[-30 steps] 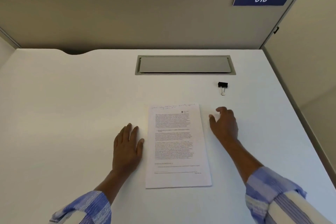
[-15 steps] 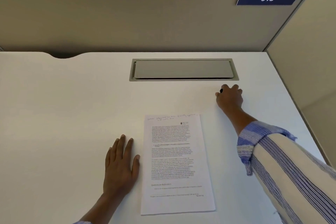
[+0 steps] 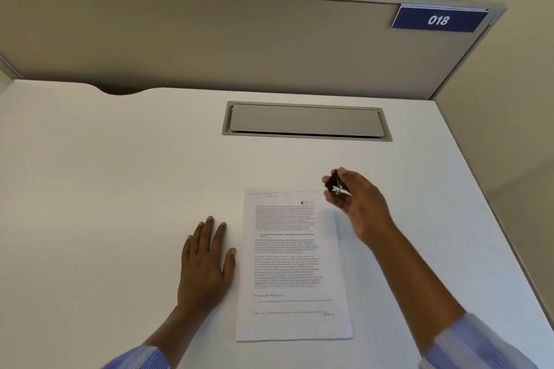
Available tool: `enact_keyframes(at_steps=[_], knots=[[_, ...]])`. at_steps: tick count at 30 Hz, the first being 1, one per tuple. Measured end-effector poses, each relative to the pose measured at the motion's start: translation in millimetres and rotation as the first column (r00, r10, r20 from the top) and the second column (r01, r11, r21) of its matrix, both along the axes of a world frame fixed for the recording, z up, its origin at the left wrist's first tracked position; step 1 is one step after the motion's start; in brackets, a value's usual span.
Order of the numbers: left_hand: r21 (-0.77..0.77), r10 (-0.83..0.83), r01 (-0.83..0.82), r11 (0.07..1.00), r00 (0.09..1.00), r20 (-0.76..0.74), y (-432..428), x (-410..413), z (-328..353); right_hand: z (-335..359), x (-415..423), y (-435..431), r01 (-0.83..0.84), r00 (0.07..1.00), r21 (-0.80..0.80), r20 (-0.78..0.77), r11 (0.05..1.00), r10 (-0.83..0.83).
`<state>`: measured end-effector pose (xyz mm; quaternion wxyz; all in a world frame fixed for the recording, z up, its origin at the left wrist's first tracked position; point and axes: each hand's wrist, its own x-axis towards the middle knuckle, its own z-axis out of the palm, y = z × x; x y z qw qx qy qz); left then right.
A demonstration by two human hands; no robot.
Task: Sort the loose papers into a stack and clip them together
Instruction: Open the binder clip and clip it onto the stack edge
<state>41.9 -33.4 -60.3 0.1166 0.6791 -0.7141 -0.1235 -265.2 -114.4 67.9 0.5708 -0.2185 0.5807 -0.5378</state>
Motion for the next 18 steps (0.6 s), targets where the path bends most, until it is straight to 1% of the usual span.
enact_keyframes(at_steps=[1, 2, 3, 4, 5, 7, 8, 10, 12, 14, 18], knots=[[0.005, 0.002, -0.002, 1.0, 1.0, -0.017, 0.5, 1.1, 1.4, 6.5, 13.4, 21.7, -0.013, 0.991, 0.006, 0.134, 1.0, 0.012], [0.015, 0.015, -0.015, 1.0, 0.999, -0.049, -2.8, 0.7, 2.2, 11.6, 24.6, 39.8, -0.027, 0.975, 0.015, 0.222, 1.0, 0.023], [0.018, 0.041, -0.039, 0.999, 0.994, -0.101, -1.1, 0.7, 6.3, 16.8, 35.2, 61.2, -0.039, 0.965, 0.025, 0.261, 0.999, 0.031], [0.025, 0.079, -0.076, 0.997, 0.98, -0.185, -2.2, -2.7, 12.5, 21.6, 43.3, 77.3, -0.052, 0.96, 0.034, 0.278, 0.998, 0.041], [0.029, 0.123, -0.12, 0.992, 0.946, -0.299, -0.2, -8.5, 22.9, 25.2, 49.5, 92.1, -0.065, 0.96, 0.039, 0.274, 0.997, 0.051], [0.013, 0.142, -0.16, 0.987, 0.829, -0.54, 9.7, -26.4, 58.6, 33.9, 58.7, 114.9, -0.096, 0.969, 0.036, 0.232, 0.995, 0.085], [-0.012, 0.114, -0.156, 0.988, 0.772, -0.625, 17.7, -37.9, 81.4, 37.7, 62.0, 122.6, -0.104, 0.975, 0.033, 0.199, 0.994, 0.095], [-0.046, 0.018, -0.075, 0.996, 0.684, -0.73, 38.3, -59.2, 129.8, 43.8, 67.1, 133.5, -0.117, 0.987, 0.033, 0.114, 0.993, 0.112], [-0.092, -0.1, 0.044, 0.995, 0.615, -0.782, 58.4, -74.0, 167.3, 50.0, 72.5, 139.5, -0.137, 0.991, 0.036, 0.017, 0.99, 0.136], [-0.122, -0.166, 0.115, 0.986, 0.581, -0.797, 75.3, -82.2, 188.2, 56.6, 78.8, 145.4, -0.153, 0.987, 0.02, -0.052, 0.988, 0.154], [-0.158, -0.196, 0.115, 0.981, 0.599, -0.777, 90.7, -86.0, 198.0, 65.7, 90.1, 152.0, -0.164, 0.975, -0.012, -0.152, 0.986, 0.16]])
